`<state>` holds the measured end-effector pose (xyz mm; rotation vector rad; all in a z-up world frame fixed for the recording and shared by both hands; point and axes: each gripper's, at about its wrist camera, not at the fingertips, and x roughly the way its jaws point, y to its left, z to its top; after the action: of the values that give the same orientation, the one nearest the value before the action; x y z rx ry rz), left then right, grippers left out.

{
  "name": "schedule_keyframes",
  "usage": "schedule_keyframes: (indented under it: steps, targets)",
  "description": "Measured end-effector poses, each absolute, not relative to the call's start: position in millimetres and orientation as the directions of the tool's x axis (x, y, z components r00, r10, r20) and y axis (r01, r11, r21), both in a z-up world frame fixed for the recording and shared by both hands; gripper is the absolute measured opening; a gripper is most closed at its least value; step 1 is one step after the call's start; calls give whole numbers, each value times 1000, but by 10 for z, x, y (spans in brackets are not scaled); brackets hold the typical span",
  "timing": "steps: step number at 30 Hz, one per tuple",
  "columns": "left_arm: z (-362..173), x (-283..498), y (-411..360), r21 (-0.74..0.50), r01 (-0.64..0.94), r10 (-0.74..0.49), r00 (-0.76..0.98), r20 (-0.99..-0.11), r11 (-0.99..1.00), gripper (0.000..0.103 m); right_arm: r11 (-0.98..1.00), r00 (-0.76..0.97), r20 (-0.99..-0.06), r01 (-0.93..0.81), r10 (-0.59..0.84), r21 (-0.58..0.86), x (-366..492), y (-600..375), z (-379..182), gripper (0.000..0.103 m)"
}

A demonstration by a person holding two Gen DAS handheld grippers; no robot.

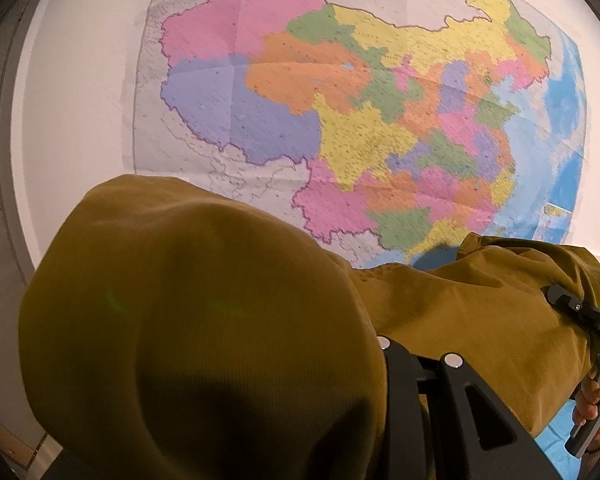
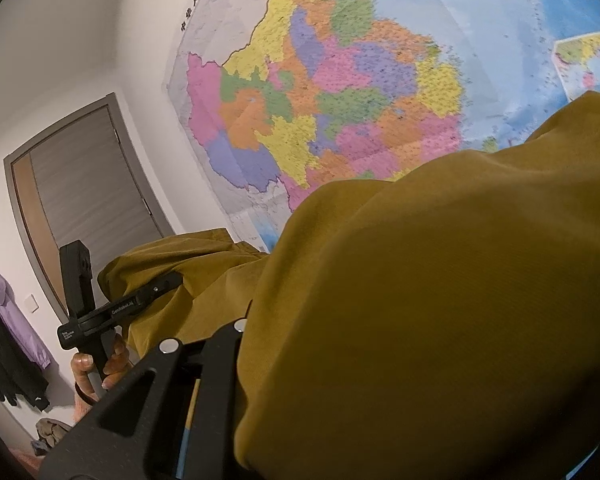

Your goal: Fold large clothes

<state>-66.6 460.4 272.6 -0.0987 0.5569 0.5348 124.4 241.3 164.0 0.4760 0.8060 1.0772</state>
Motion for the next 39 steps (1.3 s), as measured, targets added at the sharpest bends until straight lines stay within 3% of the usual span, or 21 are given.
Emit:
schedule_keyframes:
  steps: [39]
  targets:
    - [2638, -647, 5196, 101, -570, 527, 658, -538, 815, 27, 417, 230, -356, -632, 906, 653, 1292, 2940, 1545, 17]
